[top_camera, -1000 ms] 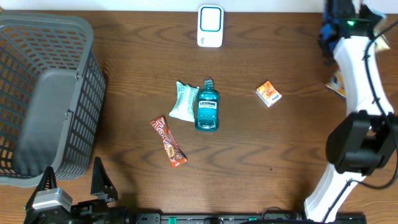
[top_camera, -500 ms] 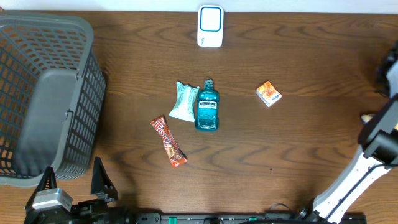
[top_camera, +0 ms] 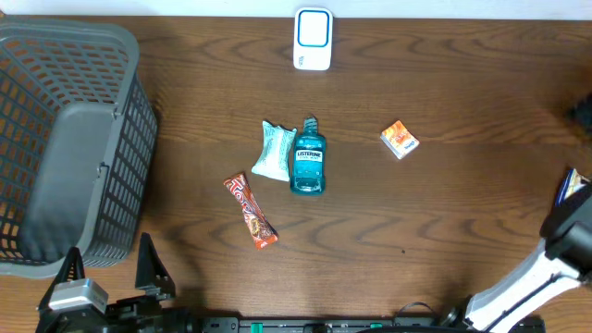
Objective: Scan the item barcode
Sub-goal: 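Move the yellow pack right and drop it at the table's right edge, then lower the right gripper onto the orange tissue pack and grasp it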
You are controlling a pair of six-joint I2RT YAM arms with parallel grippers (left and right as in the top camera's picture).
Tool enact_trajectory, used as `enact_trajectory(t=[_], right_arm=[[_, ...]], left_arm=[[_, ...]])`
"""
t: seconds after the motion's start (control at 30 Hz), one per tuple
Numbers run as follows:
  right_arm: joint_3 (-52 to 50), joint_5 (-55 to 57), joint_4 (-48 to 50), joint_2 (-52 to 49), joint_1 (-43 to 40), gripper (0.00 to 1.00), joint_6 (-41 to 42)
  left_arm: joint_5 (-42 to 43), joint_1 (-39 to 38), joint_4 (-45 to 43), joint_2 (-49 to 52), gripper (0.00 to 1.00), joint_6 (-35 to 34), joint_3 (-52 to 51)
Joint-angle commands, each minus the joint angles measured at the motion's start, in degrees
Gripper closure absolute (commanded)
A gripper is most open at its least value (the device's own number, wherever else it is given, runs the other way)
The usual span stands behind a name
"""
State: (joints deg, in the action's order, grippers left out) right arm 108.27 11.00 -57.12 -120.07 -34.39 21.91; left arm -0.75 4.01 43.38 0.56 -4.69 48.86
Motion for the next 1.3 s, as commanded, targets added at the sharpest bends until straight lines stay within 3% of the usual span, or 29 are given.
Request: enact_trajectory(t=[0.0, 0.13, 0.27, 0.3, 0.4, 0.43, 0.57, 0.77, 1.03, 1.27], right_arm=[[1.4, -23.7, -2.8, 8.1, 2.8, 0.01, 1.4], [1.3, -31.2, -11.4, 8.4, 7.7, 0.01, 12.1], [0.5, -32.5, -12.2, 6.5, 16.5, 0.01, 1.7], [0.4, -30.4, -11.5, 5.7, 19.3, 0.07, -0.3], [0.3, -22.5, -8.3, 3.0, 26.4, 0.48, -1.0], [0.3, -19.3, -6.3, 1.5, 29.1, 0.67, -1.0], [0.3, -15.6, -0.9, -3.6, 34.7, 0.91, -1.0], [0.3, -14.9, 2.7, -11.9, 38.1, 0.97, -0.2], [0.3, -13.5, -1.1, -14.7, 38.2, 0.99, -0.7], [0.3, -29.4, -5.1, -14.7, 38.2, 0.99, -23.7]], left_arm=[[0.1, -0.2, -0.5, -0.4, 0.02, 0.1, -0.6], [0.1, -0.2, -0.5, -0.4, 0.02, 0.1, -0.6], [0.1, -1.6, -0.5, -0.4, 0.02, 0.1, -0.6], [0.1, -2.3, -0.5, -0.4, 0.02, 0.1, -0.6], [0.1, -3.6, -0.5, -0.4, 0.02, 0.1, -0.6], [0.1, -3.8, -0.5, -0.4, 0.02, 0.1, -0.6], [0.1, -4.0, -0.5, -0.4, 0.02, 0.1, -0.6], [0.1, -3.9, -0.5, -0.4, 0.02, 0.1, -0.6], [0.1, -3.9, -0.5, -0.4, 0.02, 0.1, -0.6], [0.1, -3.9, -0.5, -0.4, 0.02, 0.1, -0.6]])
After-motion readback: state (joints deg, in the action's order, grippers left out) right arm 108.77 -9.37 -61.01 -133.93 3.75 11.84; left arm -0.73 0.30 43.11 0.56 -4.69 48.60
